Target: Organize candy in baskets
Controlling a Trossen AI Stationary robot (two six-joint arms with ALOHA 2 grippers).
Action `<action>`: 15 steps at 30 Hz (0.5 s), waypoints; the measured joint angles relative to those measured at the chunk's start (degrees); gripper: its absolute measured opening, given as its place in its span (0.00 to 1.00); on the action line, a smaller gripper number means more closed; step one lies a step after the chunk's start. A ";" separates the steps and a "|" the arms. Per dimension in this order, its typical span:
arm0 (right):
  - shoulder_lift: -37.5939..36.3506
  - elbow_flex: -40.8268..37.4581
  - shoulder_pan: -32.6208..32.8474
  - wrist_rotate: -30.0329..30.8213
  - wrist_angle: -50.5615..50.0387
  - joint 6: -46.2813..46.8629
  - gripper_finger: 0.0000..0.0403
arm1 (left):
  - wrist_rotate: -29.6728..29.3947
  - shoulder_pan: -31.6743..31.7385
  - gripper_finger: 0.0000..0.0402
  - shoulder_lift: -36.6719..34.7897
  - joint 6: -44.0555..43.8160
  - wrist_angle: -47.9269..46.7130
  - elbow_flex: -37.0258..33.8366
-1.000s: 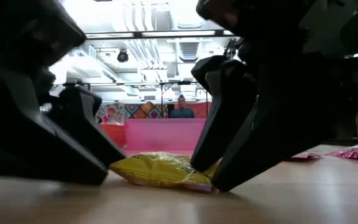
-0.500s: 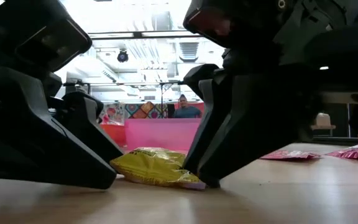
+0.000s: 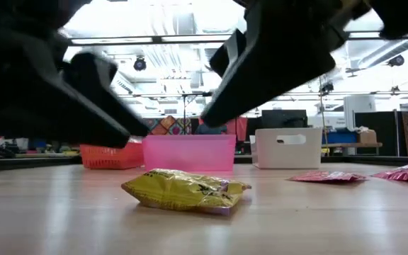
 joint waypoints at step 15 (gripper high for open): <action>-2.15 -0.07 -1.66 -7.32 -0.22 0.48 0.02 | 8.87 4.01 0.48 6.82 19.48 8.19 0.44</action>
